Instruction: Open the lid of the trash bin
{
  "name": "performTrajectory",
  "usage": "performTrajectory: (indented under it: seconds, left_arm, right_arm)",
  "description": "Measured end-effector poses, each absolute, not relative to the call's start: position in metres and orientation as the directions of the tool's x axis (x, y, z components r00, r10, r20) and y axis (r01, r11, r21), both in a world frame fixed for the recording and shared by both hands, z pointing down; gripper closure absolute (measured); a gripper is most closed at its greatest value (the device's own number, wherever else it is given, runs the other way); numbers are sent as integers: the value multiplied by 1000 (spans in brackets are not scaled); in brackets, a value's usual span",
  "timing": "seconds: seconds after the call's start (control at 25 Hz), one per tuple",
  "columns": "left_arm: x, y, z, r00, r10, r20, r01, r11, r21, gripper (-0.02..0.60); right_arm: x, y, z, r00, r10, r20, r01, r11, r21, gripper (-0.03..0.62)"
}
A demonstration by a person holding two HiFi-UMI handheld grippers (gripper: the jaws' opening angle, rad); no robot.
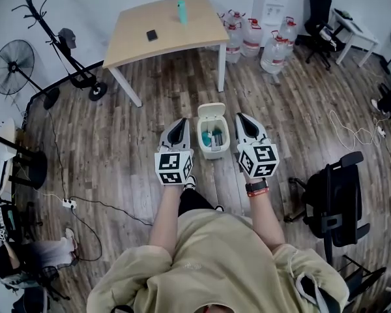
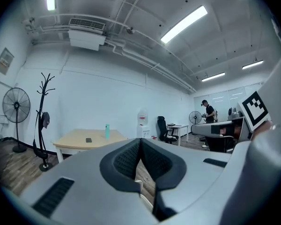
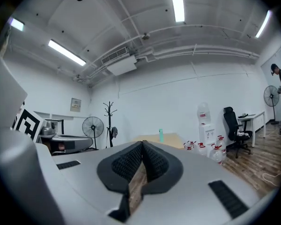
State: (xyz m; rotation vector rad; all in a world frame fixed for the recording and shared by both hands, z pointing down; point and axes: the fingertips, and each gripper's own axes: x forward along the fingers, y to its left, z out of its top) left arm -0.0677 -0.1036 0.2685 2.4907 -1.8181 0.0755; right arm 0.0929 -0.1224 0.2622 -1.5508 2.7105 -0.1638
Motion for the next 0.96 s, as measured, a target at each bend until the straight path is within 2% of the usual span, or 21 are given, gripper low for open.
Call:
performTrajectory:
  seconds: [0.76,0.96]
  left_arm:
    - [-69,-121,297,362,-924,124,-932,-360,42,557]
    - [-84,-151,323,364,-915,176,-931,-361,49,557]
  right_arm:
    - [83,-136,288,-480,-871,104,-876,470,-106,580]
    - [76,-161,297,-480,-872,99,-875,467,-128,580]
